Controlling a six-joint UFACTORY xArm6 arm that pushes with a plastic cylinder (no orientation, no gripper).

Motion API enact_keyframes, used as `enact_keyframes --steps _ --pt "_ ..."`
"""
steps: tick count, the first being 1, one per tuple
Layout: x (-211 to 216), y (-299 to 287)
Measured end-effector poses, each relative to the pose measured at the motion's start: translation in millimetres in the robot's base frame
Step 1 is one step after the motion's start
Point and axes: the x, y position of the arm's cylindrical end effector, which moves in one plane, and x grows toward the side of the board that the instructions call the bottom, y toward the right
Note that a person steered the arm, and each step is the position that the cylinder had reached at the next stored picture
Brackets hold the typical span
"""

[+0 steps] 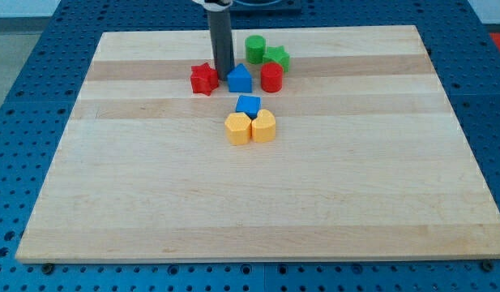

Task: Push blue triangle into the blue cube

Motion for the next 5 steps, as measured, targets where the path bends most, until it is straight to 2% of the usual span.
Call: enact_keyframes --steps 3,5 --pt "43.5 52.7" --pt "45.5 85.0"
